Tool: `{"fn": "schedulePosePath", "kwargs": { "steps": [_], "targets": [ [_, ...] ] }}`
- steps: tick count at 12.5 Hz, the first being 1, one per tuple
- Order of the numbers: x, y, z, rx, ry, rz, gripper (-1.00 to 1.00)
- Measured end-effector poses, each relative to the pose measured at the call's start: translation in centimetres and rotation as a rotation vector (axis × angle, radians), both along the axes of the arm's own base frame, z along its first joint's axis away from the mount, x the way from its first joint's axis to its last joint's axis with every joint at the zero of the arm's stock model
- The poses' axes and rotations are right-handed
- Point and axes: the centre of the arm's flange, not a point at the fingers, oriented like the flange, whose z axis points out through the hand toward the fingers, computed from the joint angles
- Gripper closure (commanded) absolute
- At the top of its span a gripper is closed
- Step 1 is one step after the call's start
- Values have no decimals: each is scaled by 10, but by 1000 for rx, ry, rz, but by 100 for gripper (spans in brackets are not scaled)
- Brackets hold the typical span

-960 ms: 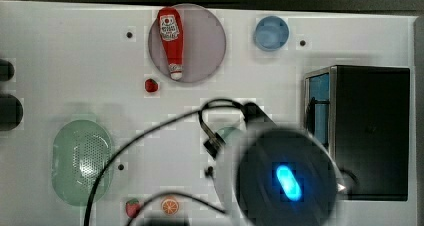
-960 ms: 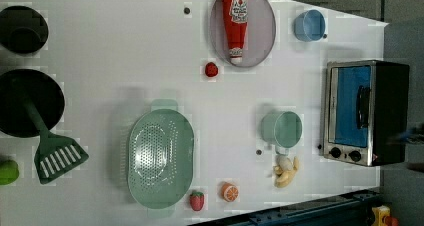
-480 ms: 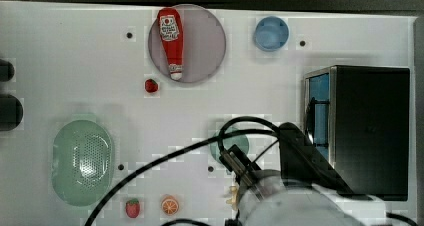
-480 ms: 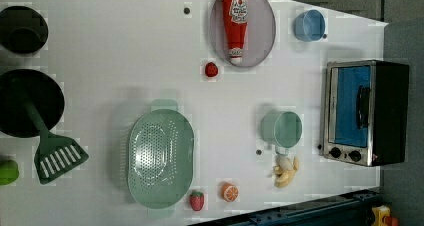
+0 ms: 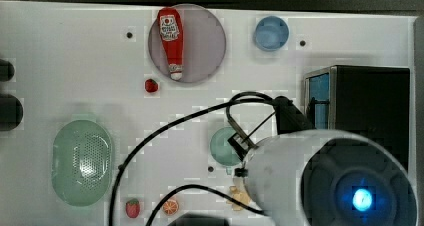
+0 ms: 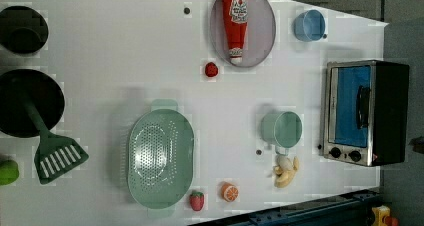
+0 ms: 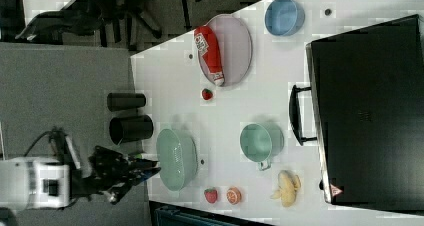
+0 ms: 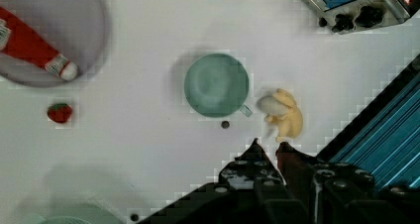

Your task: Flap open oven.

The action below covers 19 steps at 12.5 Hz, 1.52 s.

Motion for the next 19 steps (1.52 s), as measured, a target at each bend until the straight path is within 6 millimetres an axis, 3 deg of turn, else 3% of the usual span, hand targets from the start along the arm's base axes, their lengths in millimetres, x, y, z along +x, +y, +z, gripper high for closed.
{"fn": "schedulePosePath", "kwargs": {
  "steps": [4,7,12,15,19],
  "targets": [
    [13,-48,-34,52,7,153,65],
    [30,-98,-64,68,-32,315,65],
    [41,-181,-120,-3,-83,571,65],
    [52,-203,-155,-53,-98,676,65],
    [54,-206,-219,-80,-73,737,65]
  ]
}}
